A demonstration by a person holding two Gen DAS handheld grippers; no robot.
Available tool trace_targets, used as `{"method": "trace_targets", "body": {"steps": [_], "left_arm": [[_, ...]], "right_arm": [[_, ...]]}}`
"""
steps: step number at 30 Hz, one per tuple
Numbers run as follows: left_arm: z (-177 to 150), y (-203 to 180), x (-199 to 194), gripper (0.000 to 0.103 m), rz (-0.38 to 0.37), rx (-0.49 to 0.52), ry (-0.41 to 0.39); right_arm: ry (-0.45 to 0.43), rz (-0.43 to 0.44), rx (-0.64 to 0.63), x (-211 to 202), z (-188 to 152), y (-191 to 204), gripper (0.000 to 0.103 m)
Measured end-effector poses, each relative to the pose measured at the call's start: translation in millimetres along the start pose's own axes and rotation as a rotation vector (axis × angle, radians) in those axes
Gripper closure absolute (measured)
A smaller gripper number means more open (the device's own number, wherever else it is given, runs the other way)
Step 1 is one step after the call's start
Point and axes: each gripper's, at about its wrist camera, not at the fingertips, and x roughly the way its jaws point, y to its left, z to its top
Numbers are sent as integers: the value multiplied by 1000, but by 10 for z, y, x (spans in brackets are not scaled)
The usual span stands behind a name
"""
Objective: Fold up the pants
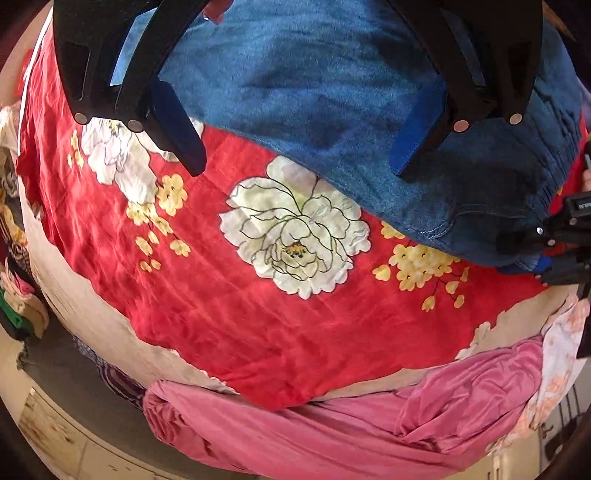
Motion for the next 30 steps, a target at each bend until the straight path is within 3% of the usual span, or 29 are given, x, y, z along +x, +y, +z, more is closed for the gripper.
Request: {"method": "trace_targets", "body": {"steps": [2, 4, 5, 7, 10, 13, 21, 25, 30], "left_arm": [[4, -49, -98, 77, 11, 19, -39], [7, -96, -148, 77, 24, 41, -61], [2, -116, -168, 77, 27, 46, -68], [-3, -166, -175, 77, 40, 66, -77], [-19, -187, -185, 77, 75, 87, -87], [-37, -175, -277, 77, 90, 90, -117], [-183, -322, -588, 76, 69, 100, -180], [-319, -504, -792, 76, 75, 152, -219], [-532, -562, -1024, 75, 6, 123, -215]], "right_arm": [[18, 14, -75, 83, 24, 87, 7], [35, 36, -123, 174, 38, 154, 27], [43, 50, -129, 215, 39, 173, 31], [43, 87, -123, 257, 29, 225, 53], [-11, 127, -104, 154, -20, 297, 81], [-85, 122, -39, -58, -108, 293, 92], [-268, 91, 91, -879, -474, 375, 96], [-310, 97, 110, -1187, -714, 500, 96], [-335, 98, 112, -1469, -1008, 729, 96]]}}
